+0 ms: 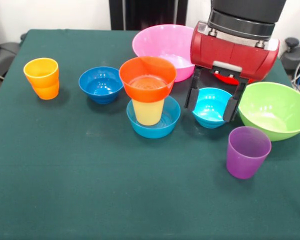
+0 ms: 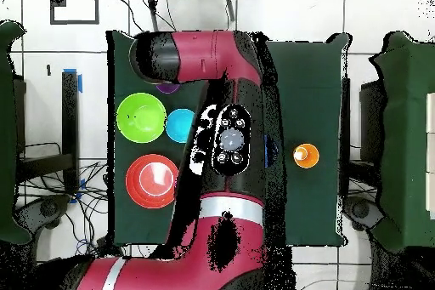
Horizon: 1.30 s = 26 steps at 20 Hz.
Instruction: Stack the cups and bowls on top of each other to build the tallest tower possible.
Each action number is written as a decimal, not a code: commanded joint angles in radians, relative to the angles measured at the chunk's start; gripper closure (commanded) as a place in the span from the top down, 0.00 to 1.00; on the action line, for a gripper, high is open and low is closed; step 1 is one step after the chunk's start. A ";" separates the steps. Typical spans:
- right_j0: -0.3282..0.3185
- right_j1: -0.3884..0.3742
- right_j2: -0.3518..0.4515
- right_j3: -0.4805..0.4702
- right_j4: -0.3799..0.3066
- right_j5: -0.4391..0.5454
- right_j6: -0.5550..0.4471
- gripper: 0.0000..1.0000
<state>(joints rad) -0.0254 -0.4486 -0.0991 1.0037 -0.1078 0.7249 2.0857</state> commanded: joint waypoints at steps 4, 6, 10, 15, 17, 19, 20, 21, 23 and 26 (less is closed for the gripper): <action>0.047 0.043 0.016 0.113 -0.010 -0.054 0.140 1.00; 0.047 0.046 0.014 0.115 -0.007 -0.060 0.137 1.00; 0.050 0.054 0.008 0.110 -0.004 -0.063 0.133 1.00; 0.054 0.059 0.003 0.106 -0.003 -0.065 0.134 1.00; 0.054 0.061 0.002 0.107 -0.003 -0.068 0.134 1.00; 0.052 0.063 0.005 0.108 -0.001 -0.071 0.132 1.00; 0.052 0.064 0.004 0.107 -0.001 -0.071 0.132 1.00; 0.053 0.065 0.004 0.107 -0.001 -0.071 0.132 1.00; 0.053 0.068 0.001 0.107 -0.003 -0.076 0.134 1.00; 0.051 0.071 0.002 0.112 -0.005 -0.088 0.133 1.00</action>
<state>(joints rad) 0.0188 -0.4436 -0.1435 1.0112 -0.1076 0.6982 2.0857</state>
